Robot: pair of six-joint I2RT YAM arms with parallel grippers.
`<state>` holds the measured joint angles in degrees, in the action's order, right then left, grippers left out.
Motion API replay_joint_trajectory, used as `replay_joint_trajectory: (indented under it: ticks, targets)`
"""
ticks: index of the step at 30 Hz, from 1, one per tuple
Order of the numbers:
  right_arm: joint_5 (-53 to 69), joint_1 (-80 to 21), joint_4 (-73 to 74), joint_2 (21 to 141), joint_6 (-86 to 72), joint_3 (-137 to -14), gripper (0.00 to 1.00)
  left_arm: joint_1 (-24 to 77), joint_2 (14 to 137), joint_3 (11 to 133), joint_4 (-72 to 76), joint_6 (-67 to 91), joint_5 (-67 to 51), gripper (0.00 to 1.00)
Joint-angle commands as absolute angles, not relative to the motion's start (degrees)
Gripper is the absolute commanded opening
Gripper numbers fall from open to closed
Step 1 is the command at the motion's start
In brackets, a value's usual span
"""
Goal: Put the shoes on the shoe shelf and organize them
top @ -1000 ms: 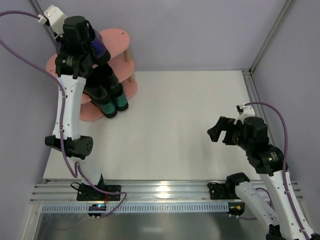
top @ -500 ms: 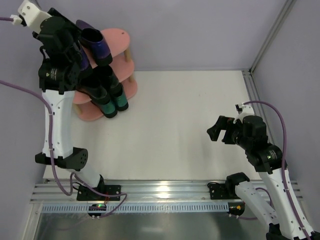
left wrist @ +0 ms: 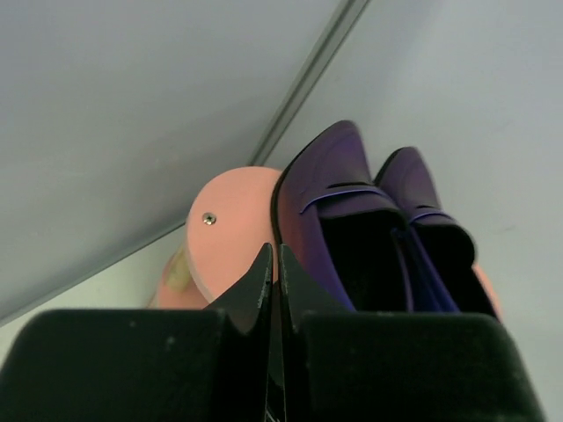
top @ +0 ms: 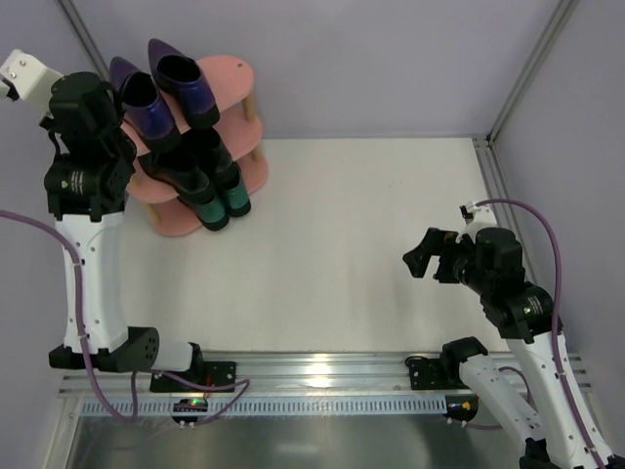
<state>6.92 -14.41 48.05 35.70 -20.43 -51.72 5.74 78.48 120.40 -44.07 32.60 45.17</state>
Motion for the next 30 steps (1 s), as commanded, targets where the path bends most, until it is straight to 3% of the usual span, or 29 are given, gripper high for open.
replay_joint_trajectory:
  ticks: [1, 14, 20, 30]
  targets:
    - [8.0, -14.7, 46.9, 35.0, -19.5, -52.2, 1.00, 1.9, 82.5, 119.5, -50.4, 35.8, 41.8, 0.00]
    - [7.7, -14.7, 47.4, 34.6, -19.5, -51.9, 1.00, 0.3, 86.2, 114.0, -51.3, 38.8, 41.0, 0.00]
    - [7.5, -14.6, 47.3, 34.7, -19.5, -51.6, 1.00, -1.6, 82.9, 105.4, -41.8, 40.6, 29.8, 0.00]
    - [6.8, -14.6, 47.4, 34.3, -19.6, -51.2, 1.00, -1.7, 81.7, 102.1, -34.1, 43.9, 19.9, 0.00]
